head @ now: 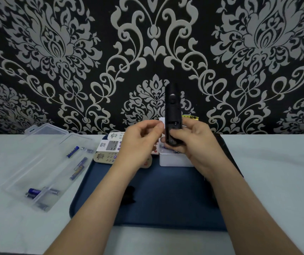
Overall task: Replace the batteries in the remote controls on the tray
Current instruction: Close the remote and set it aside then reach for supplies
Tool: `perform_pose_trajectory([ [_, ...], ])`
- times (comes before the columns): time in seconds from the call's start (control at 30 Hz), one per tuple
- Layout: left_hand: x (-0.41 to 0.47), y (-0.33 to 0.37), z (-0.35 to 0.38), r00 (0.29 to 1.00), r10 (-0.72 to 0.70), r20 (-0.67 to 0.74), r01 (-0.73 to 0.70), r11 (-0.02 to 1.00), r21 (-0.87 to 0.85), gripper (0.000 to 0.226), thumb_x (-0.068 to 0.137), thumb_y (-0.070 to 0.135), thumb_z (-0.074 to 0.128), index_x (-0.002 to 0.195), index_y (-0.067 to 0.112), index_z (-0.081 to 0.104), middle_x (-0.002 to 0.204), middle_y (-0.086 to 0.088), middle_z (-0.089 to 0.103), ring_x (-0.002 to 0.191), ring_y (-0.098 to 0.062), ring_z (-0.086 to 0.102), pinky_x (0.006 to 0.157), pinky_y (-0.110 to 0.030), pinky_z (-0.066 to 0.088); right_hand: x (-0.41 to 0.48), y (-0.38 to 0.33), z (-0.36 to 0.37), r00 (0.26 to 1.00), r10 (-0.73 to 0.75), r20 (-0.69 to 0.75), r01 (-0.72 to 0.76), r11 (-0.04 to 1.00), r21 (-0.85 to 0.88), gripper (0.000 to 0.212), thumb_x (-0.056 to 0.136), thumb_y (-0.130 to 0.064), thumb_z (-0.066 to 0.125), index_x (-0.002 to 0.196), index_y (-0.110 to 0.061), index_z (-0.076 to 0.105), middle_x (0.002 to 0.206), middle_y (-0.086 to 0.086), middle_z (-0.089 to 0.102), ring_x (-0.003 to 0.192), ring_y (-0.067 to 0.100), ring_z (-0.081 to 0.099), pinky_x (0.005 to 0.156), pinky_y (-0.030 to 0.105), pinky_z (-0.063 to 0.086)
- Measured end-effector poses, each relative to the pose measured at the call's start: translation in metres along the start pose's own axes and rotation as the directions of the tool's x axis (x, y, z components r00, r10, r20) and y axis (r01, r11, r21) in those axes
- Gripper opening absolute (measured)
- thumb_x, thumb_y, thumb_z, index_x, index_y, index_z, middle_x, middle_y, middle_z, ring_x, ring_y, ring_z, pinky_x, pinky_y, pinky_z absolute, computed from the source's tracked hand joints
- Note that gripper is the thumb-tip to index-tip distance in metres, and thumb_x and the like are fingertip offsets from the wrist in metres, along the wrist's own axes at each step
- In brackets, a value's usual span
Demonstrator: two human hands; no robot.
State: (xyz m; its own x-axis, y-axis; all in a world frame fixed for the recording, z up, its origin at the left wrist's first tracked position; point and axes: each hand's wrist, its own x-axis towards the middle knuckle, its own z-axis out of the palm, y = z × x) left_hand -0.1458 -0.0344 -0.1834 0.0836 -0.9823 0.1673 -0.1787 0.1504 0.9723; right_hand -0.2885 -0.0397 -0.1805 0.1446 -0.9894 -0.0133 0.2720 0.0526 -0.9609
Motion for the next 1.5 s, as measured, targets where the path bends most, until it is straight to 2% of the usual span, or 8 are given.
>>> perform_pose_trajectory([
  [0.23,-0.006,0.002,-0.007,0.998,-0.058,-0.003,0.058,0.997,-0.047,0.022,0.089,0.024,0.066,0.082,0.003,0.071,0.066,-0.002,0.064,0.057,-0.007,0.055,0.055,-0.021,0.045,-0.012,0.003,0.017,0.992,0.051,0.118,-0.039,0.994,-0.104,0.025,0.100,-0.005,0.045,0.106,-0.015,0.068,0.084,0.010,0.074,0.072,0.018,0.070,0.068,0.030,0.060],
  [0.43,-0.010,0.010,-0.034,0.990,-0.055,0.133,0.049,0.998,0.045,0.028,0.091,0.024,0.063,0.082,-0.002,0.069,0.070,-0.008,0.064,0.056,-0.007,0.055,0.062,-0.022,0.043,-0.019,-0.003,0.027,0.967,0.143,0.209,-0.166,0.982,0.094,0.030,0.103,-0.023,0.045,0.113,-0.001,0.064,0.090,0.021,0.073,0.071,0.029,0.072,0.061,0.033,0.061],
  [0.6,-0.016,0.012,-0.063,0.995,0.008,0.104,-0.037,0.960,0.278,0.019,0.094,0.018,0.059,0.083,0.019,0.074,0.068,0.014,0.066,0.063,0.003,0.055,0.064,-0.018,0.041,-0.019,0.006,0.044,0.992,0.075,0.099,-0.067,0.995,-0.077,0.022,0.104,-0.022,0.045,0.109,-0.007,0.061,0.073,0.012,0.068,0.053,0.019,0.066,0.049,0.026,0.055],
  [0.8,-0.021,-0.007,-0.120,0.994,0.079,-0.075,0.021,0.536,0.844,0.028,0.088,0.011,0.056,0.100,0.029,0.072,0.097,0.006,0.070,0.090,-0.015,0.063,0.078,-0.027,0.048,-0.013,0.024,0.065,0.997,0.014,0.076,0.003,0.975,-0.223,0.013,0.102,-0.009,0.049,0.101,-0.018,0.058,0.093,0.008,0.071,0.067,0.018,0.073,0.067,0.037,0.063],
  [0.93,-0.019,-0.024,-0.145,0.984,0.035,-0.174,0.130,0.530,0.838,0.033,0.084,0.003,0.053,0.104,0.026,0.068,0.104,0.007,0.068,0.097,-0.018,0.061,0.082,-0.027,0.045,-0.012,0.036,0.076,0.993,0.010,0.120,0.037,0.923,-0.382,0.024,0.095,-0.002,0.056,0.102,-0.025,0.058,0.096,0.006,0.073,0.081,0.023,0.074,0.081,0.048,0.059],
  [1.07,-0.015,-0.044,-0.181,0.965,-0.043,-0.257,0.234,0.581,0.780,0.037,0.082,-0.003,0.049,0.088,0.030,0.065,0.092,0.009,0.067,0.090,-0.016,0.062,0.074,-0.023,0.040,-0.014,0.046,0.092,0.987,0.073,0.140,-0.022,0.941,-0.336,0.023,0.097,-0.003,0.053,0.104,-0.024,0.057,0.085,0.006,0.075,0.073,0.014,0.071,0.069,0.036,0.056],
  [1.27,-0.006,-0.057,-0.196,0.965,-0.260,-0.024,0.202,0.684,0.701,0.037,0.095,0.006,0.050,0.119,0.029,0.066,0.124,0.003,0.063,0.107,-0.012,0.057,0.090,-0.022,0.039,-0.016,0.058,0.107,0.981,0.132,0.144,-0.086,0.954,-0.286,0.025,0.097,-0.002,0.051,0.103,-0.025,0.055,0.092,0.006,0.075,0.076,0.016,0.074,0.078,0.039,0.056],
  [1.5,0.006,-0.050,-0.197,0.920,-0.374,0.121,0.145,0.610,0.779,0.034,0.089,0.005,0.059,0.104,0.034,0.067,0.081,0.008,0.063,0.074,-0.007,0.054,0.068,-0.017,0.043,-0.013,0.064,0.117,0.971,0.163,0.174,-0.133,0.976,-0.175,0.021,0.096,0.000,0.053,0.109,-0.017,0.056,0.089,0.004,0.076,0.077,0.022,0.074,0.087,0.050,0.055],
])
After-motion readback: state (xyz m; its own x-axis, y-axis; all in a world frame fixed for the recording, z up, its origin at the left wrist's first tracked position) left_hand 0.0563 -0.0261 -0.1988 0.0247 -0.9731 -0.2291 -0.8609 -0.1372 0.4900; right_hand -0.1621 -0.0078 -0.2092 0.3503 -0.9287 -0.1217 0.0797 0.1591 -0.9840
